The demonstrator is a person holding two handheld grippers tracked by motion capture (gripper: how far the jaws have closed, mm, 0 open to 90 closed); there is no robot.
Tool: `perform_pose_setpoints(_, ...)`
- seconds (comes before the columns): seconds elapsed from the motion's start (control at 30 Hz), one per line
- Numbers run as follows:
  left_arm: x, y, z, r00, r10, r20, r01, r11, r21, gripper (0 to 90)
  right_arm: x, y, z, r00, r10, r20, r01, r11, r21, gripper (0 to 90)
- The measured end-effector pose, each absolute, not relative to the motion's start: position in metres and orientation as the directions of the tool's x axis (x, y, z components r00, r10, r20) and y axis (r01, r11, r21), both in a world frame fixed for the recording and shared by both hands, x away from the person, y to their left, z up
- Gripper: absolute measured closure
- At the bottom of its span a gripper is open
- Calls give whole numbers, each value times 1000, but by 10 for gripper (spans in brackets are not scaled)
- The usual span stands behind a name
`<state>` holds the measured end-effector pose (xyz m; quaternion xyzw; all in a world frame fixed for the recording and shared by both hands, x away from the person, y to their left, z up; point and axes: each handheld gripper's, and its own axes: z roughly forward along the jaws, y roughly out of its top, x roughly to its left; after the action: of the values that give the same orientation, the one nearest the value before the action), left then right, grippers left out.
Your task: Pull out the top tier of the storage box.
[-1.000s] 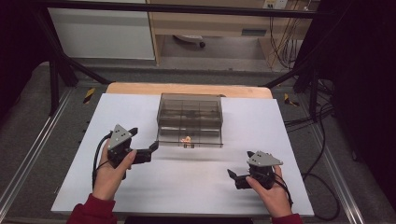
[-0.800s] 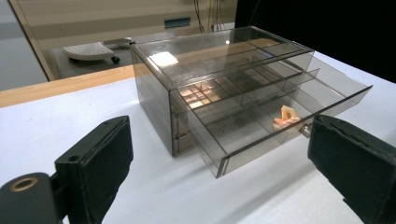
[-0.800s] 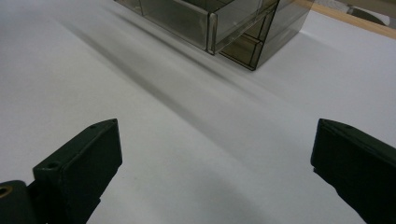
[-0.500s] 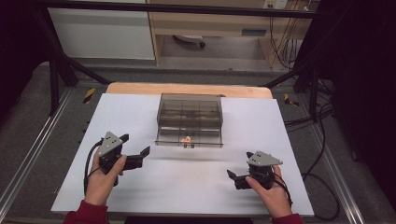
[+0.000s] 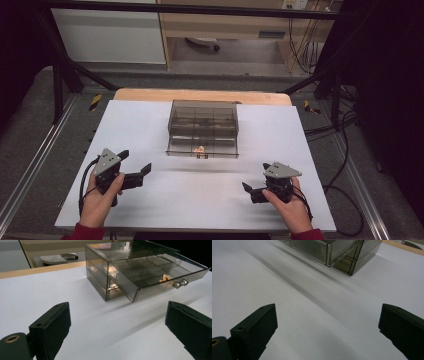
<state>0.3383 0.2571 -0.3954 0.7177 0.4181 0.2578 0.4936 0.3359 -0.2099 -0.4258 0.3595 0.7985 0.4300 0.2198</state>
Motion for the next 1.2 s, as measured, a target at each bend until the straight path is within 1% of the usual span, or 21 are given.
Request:
perform_pose_setpoints(0.33,328,257,-406,529,848,-44,361,-178,915,67,337,-211,-425,-644,765,-25,383,351,854,28)
perform_pose_setpoints(0.4,326,256,-406,541,841,-20,347,-201,916,49,337,-210,-425,-647,761,-35,380,363,851,41)
perform_pose_setpoints(0.43,325,257,-405,534,845,-11,333,-198,922,50,337,-209,-426,-651,759,-34,381,364,850,43)
perform_pose_setpoints(0.5,325,259,-402,504,864,-24,320,-160,934,61,337,-206,-427,-649,760,-22,384,353,853,41)
perform_pose_setpoints(0.57,325,263,-402,486,872,-50,332,-131,934,63,337,-203,-428,-659,751,-23,380,360,852,35)
perform_pose_setpoints(0.73,329,269,-405,465,882,-81,357,-103,928,65,336,-195,-429,-688,726,-14,370,368,853,28)
perform_pose_setpoints(0.97,331,270,-408,469,881,-63,384,-138,913,69,333,-185,-431,-714,700,14,373,364,853,30)
perform_pose_setpoints(1.03,331,270,-409,472,879,-64,386,-141,912,69,333,-180,-433,-723,691,21,376,368,851,36)
perform_pose_setpoints(1.13,332,269,-410,475,878,-53,394,-158,906,69,331,-171,-435,-732,681,4,369,391,843,59)
perform_pose_setpoints(1.2,331,268,-410,470,881,-51,396,-159,904,69,329,-166,-433,-727,685,39,379,354,855,93)
